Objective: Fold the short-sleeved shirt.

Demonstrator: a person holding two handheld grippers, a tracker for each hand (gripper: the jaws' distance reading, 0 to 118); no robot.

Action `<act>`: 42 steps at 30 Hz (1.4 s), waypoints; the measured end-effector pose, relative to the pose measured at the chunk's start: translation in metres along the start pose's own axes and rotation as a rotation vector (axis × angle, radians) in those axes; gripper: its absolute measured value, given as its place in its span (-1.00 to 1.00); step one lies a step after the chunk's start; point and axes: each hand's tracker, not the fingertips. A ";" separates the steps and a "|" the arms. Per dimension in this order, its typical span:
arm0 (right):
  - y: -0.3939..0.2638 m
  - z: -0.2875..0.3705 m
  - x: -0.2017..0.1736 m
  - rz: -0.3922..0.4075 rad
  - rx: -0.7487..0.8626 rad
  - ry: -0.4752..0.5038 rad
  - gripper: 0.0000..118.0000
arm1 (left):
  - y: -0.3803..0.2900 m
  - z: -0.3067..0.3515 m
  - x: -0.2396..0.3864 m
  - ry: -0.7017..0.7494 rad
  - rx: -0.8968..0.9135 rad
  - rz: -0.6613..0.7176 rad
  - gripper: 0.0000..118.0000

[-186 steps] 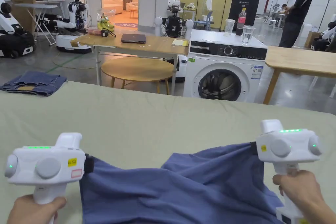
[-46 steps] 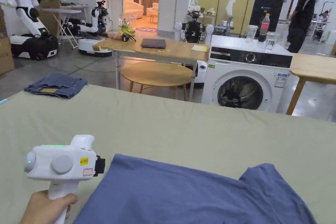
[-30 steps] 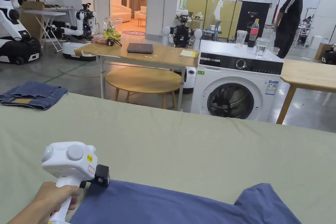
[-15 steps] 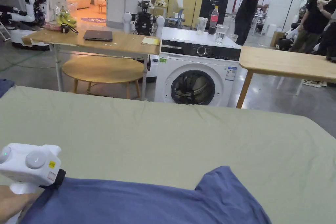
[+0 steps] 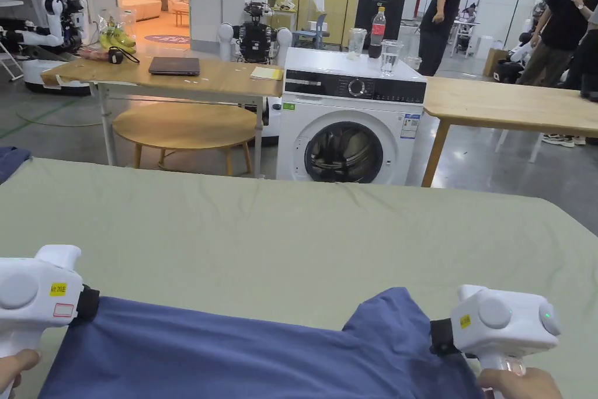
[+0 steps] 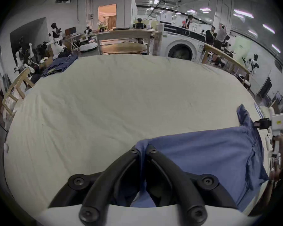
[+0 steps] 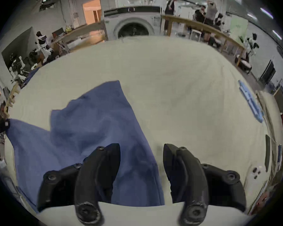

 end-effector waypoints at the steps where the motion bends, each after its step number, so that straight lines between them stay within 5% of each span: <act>1: -0.002 -0.006 -0.003 0.011 -0.017 0.018 -0.04 | -0.002 0.002 -0.001 0.001 -0.001 0.007 -1.00; 5: -0.006 -0.009 -0.017 0.048 -0.039 -0.021 -0.07 | -0.013 0.009 -0.002 0.006 0.002 0.013 -1.00; 6: -0.007 -0.008 -0.021 0.049 -0.044 -0.034 -0.22 | -0.014 0.010 -0.002 0.009 0.001 0.010 -1.00; 8: -0.011 -0.007 -0.029 0.083 -0.019 -0.032 -1.00 | -0.019 0.011 0.000 0.017 0.001 0.002 -1.00; 11: -0.020 -0.002 -0.032 0.120 0.010 -0.049 -1.00 | -0.023 0.015 0.002 0.019 0.001 0.000 -1.00; 17: -0.030 0.061 -0.015 0.040 0.230 -0.032 -1.00 | -0.022 0.045 -0.001 0.013 0.047 -0.019 -1.00; 32: -0.033 0.306 -0.001 0.058 0.694 -0.016 -1.00 | 0.020 0.220 -0.007 0.007 0.350 -0.022 -1.00; 42: -0.006 0.392 -0.014 0.073 0.837 -0.056 -1.00 | 0.068 0.299 -0.006 0.054 0.479 -0.052 -1.00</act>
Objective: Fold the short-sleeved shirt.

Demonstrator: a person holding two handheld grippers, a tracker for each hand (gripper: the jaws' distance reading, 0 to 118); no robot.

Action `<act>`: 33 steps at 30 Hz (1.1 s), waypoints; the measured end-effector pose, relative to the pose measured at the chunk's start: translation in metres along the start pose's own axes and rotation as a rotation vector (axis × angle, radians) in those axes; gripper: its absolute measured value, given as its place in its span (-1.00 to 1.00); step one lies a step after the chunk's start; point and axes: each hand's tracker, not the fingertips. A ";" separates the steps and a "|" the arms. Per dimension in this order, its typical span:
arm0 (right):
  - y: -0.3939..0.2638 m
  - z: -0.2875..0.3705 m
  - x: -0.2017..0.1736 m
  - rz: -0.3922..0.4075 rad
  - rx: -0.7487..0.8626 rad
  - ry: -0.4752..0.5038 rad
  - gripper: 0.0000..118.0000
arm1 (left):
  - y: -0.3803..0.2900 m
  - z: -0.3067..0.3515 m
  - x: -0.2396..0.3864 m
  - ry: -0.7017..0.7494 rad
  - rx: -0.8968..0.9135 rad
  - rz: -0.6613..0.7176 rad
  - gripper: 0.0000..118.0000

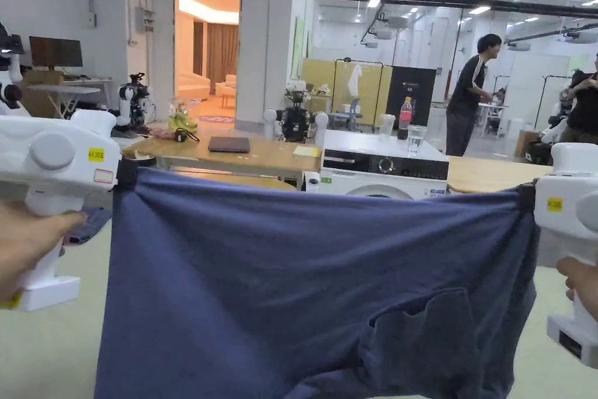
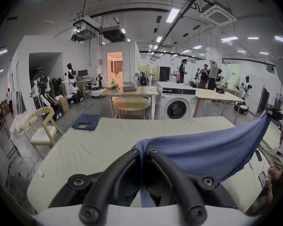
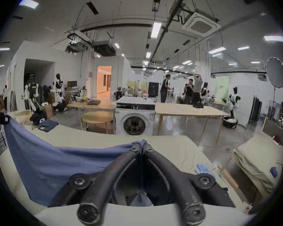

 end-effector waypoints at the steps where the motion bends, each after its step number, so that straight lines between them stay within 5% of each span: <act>1: 0.008 -0.002 -0.001 0.009 0.008 -0.006 -1.00 | 0.007 0.001 0.003 0.003 0.010 -0.005 -1.00; 23: 0.169 -0.086 -0.029 0.055 0.150 -0.113 -1.00 | 0.183 -0.057 0.017 0.064 0.133 -0.042 -1.00; 33: 0.174 -0.080 -0.025 0.079 0.184 -0.142 -1.00 | 0.186 -0.053 0.028 0.066 0.165 -0.071 -1.00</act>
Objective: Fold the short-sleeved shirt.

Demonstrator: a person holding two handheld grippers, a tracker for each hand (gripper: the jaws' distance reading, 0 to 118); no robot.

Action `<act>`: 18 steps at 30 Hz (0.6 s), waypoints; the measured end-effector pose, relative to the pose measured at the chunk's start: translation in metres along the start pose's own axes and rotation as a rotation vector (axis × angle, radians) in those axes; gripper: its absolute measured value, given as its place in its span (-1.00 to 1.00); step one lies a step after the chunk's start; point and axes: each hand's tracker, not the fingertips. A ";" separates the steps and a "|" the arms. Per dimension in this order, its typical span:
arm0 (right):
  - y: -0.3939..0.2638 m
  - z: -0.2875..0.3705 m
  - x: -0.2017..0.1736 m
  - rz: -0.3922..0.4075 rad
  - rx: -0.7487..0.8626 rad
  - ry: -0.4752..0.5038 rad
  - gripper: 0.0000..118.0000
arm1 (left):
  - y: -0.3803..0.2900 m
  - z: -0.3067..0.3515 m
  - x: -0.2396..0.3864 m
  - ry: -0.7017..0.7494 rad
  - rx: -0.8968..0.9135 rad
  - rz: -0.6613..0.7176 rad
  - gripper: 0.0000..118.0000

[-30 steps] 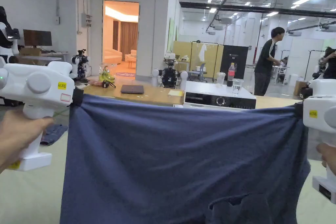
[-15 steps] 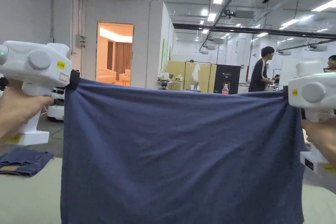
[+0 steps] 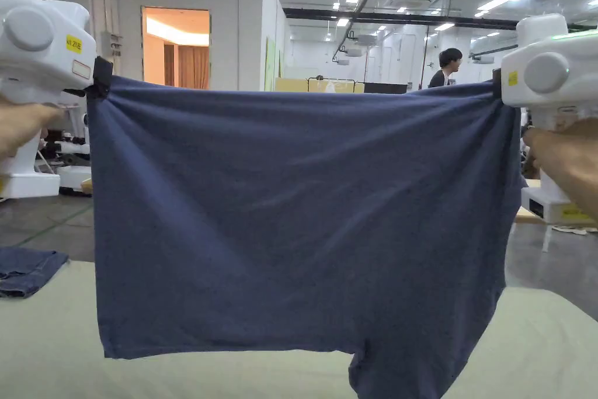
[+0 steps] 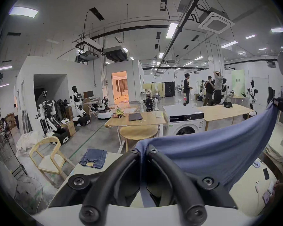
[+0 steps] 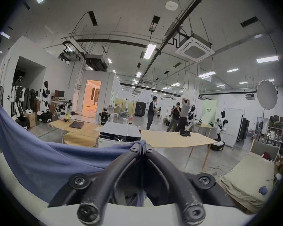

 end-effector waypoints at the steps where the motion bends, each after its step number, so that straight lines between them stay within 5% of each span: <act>1: -0.007 0.002 0.001 0.001 -0.003 0.002 -1.00 | -0.007 0.000 0.000 -0.001 -0.002 0.003 -1.00; 11: -0.115 0.046 -0.001 0.069 -0.115 0.034 -1.00 | -0.125 -0.004 -0.004 -0.036 -0.146 0.006 -1.00; 18: -0.160 0.124 0.012 0.092 -0.131 0.049 -1.00 | -0.187 0.062 -0.007 -0.069 -0.149 0.037 -1.00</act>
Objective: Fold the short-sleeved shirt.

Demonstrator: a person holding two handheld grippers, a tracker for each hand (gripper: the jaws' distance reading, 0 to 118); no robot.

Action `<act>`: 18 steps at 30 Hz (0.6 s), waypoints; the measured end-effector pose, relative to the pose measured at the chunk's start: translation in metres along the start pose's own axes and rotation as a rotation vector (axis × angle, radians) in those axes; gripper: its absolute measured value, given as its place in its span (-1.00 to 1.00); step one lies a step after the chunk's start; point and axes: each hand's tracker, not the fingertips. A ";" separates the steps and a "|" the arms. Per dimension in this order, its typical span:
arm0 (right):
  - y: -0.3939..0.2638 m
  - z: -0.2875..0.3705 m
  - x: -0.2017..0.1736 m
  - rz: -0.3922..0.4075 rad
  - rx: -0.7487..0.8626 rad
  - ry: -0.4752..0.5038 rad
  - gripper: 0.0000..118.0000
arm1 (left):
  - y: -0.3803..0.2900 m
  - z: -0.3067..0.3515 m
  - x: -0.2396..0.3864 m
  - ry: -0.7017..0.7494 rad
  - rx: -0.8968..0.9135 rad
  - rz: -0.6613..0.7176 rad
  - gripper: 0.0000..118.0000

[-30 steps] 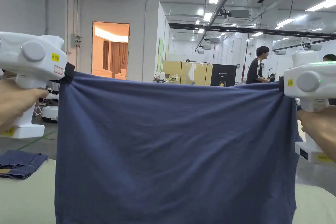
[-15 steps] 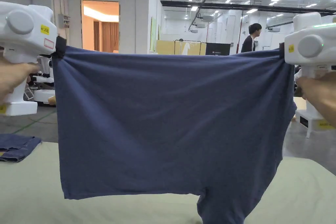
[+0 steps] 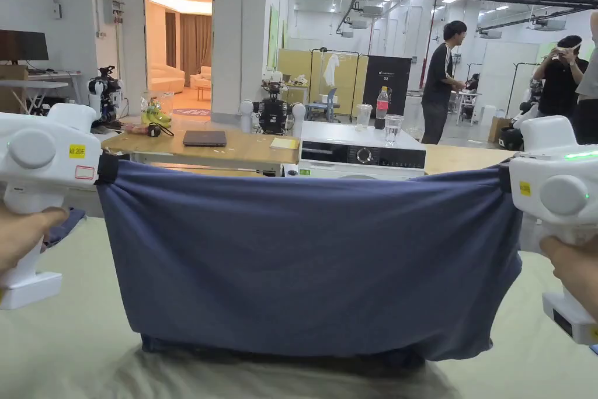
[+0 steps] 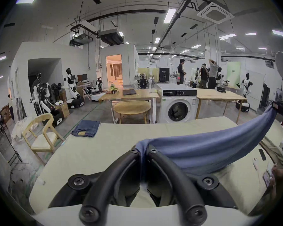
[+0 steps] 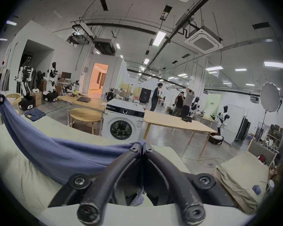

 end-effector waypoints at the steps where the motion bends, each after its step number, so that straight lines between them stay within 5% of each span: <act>1: -0.006 0.010 0.002 -0.008 0.004 0.001 -1.00 | -0.007 0.008 0.000 -0.002 0.010 0.010 -1.00; 18: -0.202 0.135 0.010 0.000 -0.254 0.074 -1.00 | -0.232 0.118 0.005 -0.100 -0.154 0.092 -1.00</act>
